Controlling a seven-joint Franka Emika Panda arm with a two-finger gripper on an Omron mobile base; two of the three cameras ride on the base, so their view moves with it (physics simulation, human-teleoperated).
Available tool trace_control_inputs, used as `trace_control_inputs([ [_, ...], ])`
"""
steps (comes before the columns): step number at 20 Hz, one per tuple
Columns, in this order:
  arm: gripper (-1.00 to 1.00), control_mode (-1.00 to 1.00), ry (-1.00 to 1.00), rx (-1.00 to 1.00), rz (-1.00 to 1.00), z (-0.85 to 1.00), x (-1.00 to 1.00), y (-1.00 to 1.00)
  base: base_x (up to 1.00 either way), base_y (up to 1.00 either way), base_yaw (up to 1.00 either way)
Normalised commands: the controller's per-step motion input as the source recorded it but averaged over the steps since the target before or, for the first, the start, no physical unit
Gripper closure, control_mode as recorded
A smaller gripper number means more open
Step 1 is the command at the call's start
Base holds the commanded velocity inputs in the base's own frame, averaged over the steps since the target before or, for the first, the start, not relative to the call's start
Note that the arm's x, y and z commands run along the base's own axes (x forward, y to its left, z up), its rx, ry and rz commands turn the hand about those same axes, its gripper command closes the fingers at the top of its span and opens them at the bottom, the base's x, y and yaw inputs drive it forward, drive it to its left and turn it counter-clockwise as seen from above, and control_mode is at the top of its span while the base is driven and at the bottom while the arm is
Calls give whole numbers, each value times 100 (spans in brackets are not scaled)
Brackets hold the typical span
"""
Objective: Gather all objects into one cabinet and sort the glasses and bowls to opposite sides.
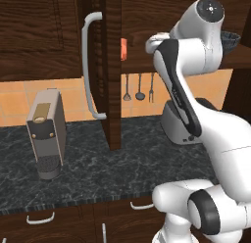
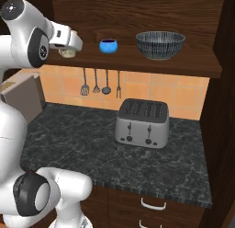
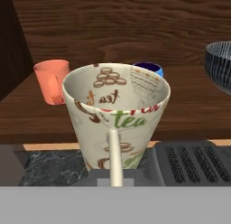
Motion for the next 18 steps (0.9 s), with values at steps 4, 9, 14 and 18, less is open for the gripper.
trace_control_inputs([
  [4, 100, -100, 0, 0, 0, -20, 41, 0, 0, 0, 0],
  [9, 100, -100, 0, 0, 0, -42, 29, 0, 0, 0, 0],
  [14, 100, -100, 0, 0, 0, -8, 41, 0, 0, 0, 0],
  [18, 100, -100, 0, 0, 0, 0, 59, 0, 0, 0, 0],
])
